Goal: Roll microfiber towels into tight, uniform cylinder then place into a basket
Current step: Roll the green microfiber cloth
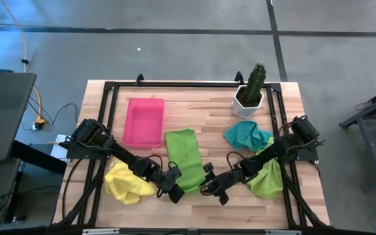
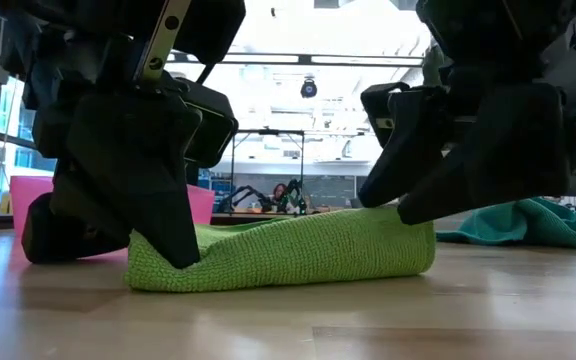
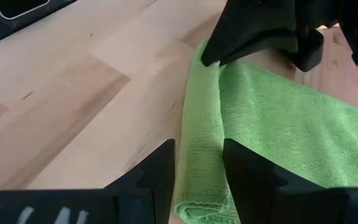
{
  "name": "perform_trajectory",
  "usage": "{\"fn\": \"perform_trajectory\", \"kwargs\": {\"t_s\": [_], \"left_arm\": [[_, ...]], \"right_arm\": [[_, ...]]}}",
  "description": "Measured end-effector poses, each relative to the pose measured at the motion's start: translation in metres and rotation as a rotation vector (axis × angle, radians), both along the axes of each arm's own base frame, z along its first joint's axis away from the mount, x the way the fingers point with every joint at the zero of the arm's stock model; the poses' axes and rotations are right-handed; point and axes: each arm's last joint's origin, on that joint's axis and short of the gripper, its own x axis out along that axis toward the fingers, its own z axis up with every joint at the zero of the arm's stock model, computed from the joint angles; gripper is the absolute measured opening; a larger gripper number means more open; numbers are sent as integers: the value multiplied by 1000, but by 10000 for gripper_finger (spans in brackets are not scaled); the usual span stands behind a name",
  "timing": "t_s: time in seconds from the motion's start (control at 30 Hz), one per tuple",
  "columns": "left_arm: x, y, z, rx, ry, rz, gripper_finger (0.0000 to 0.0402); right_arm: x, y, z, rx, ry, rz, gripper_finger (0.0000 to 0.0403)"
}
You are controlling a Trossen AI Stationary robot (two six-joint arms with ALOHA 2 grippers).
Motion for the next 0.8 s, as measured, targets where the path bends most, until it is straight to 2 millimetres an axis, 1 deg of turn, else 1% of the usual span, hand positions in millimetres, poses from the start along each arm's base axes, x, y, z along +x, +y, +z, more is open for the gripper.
{"fn": "perform_trajectory", "kwargs": {"t_s": [0.23,0.4,0.5,0.57,0.67,0.8], "left_arm": [[2,4,0,-14,4,7,1],[2,4,0,-12,2,3,1],[2,4,0,-10,1,2,1],[2,5,0,-10,1,2,1],[2,5,0,-9,-1,3,1],[2,5,0,-6,-3,6,1]], "right_arm": [[0,0,0,6,1,7,129],[-3,9,16,63,-61,38,129],[-6,14,19,112,-62,80,129],[-6,15,16,133,-37,59,129],[-4,10,6,138,21,12,129],[0,5,-7,124,51,-14,129]]}}
